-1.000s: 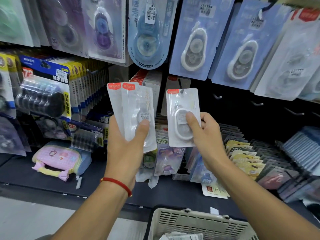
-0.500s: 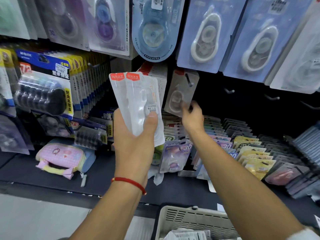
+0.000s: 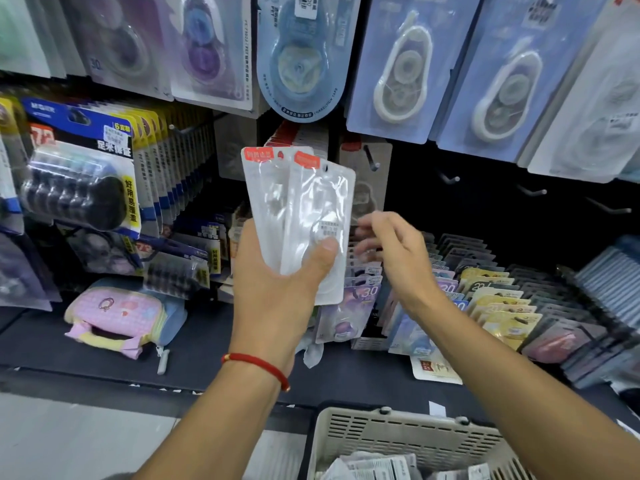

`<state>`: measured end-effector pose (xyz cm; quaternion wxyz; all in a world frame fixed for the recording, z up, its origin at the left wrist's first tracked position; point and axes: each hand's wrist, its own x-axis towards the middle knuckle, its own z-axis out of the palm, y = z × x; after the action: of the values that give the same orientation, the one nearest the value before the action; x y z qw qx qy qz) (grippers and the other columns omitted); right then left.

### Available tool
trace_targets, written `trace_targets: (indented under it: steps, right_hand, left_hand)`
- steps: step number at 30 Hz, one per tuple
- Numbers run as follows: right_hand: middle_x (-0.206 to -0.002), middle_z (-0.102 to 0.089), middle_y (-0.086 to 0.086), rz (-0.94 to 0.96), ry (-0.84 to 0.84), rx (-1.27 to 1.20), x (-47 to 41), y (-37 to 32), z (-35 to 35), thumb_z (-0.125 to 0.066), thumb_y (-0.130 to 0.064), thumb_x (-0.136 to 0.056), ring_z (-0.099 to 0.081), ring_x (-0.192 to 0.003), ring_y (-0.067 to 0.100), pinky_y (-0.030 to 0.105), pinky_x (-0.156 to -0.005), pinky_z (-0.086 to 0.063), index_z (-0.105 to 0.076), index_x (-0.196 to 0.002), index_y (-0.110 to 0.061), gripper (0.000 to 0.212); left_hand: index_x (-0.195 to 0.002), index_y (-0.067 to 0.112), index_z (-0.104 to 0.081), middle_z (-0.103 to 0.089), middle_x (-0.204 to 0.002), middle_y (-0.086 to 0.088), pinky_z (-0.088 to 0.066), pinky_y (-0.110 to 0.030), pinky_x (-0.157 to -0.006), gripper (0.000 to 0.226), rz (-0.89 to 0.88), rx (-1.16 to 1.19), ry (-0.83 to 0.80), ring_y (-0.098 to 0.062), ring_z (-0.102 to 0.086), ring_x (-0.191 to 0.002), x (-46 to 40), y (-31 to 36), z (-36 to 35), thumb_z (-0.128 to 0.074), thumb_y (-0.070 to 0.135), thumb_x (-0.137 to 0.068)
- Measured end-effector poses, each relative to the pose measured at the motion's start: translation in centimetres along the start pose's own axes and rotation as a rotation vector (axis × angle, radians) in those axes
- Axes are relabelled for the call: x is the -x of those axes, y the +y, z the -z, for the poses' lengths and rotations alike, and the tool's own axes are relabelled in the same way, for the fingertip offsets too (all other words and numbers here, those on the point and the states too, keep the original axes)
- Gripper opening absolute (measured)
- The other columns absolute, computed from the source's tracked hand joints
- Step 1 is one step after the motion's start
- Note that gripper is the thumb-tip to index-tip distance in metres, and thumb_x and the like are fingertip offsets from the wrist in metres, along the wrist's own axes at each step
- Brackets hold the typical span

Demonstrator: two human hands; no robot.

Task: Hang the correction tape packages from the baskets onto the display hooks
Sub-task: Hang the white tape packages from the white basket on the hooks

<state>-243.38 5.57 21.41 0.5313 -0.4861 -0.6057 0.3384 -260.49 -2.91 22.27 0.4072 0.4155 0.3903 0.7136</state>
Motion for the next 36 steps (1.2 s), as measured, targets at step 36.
trace_targets:
  steps: [36]
  right_hand:
    - [-0.086, -0.07, -0.005, -0.027, 0.209, 0.153, -1.4, 1.0, -0.4, -0.06, -0.059, -0.1, -0.065, -0.075, 0.016, 0.036, -0.066, -0.05, -0.063, -0.103, -0.028, 0.031]
  left_hand:
    - [-0.099, 0.044, -0.063, -0.072, -0.093, 0.021, -0.066, -0.053, -0.076, 0.032, 0.079, -0.14, 0.109, -0.009, -0.073, -0.083, -0.6, -1.1, -0.6, -0.069, 0.012, -0.096]
